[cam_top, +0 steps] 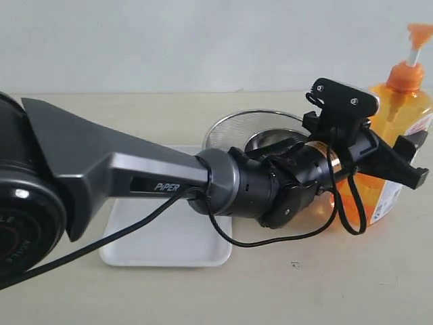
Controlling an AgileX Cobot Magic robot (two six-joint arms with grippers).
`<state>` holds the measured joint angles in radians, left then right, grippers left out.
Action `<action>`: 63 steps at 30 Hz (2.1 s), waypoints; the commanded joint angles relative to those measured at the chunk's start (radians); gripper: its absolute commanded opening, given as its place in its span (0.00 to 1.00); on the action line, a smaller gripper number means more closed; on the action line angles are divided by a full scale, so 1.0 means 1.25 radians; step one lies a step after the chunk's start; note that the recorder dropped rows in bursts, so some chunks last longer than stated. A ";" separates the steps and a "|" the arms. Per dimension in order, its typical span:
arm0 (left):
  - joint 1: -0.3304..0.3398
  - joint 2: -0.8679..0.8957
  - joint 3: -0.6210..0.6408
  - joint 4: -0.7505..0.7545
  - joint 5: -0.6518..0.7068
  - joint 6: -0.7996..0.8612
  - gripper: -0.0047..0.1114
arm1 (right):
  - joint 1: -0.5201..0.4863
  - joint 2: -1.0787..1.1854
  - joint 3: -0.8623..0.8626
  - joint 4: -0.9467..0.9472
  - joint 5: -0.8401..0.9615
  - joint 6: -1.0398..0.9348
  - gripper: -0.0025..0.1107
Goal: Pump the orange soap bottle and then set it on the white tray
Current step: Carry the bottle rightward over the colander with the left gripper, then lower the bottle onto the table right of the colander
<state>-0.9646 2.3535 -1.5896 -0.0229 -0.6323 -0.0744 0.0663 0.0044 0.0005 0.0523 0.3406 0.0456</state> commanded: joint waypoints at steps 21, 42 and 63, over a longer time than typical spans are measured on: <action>-0.001 -0.021 0.037 -0.099 -0.116 0.090 0.08 | -0.005 -0.004 0.000 0.000 -0.007 0.000 0.02; -0.007 -0.035 0.037 -0.093 -0.055 0.054 0.79 | -0.005 -0.004 0.000 0.000 -0.007 0.000 0.02; -0.026 -0.124 0.039 -0.138 0.134 0.139 0.80 | -0.005 -0.004 0.000 0.000 -0.007 0.000 0.02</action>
<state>-0.9783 2.2117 -1.5399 -0.1838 -0.4777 0.0905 0.0663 0.0044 0.0005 0.0523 0.3406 0.0456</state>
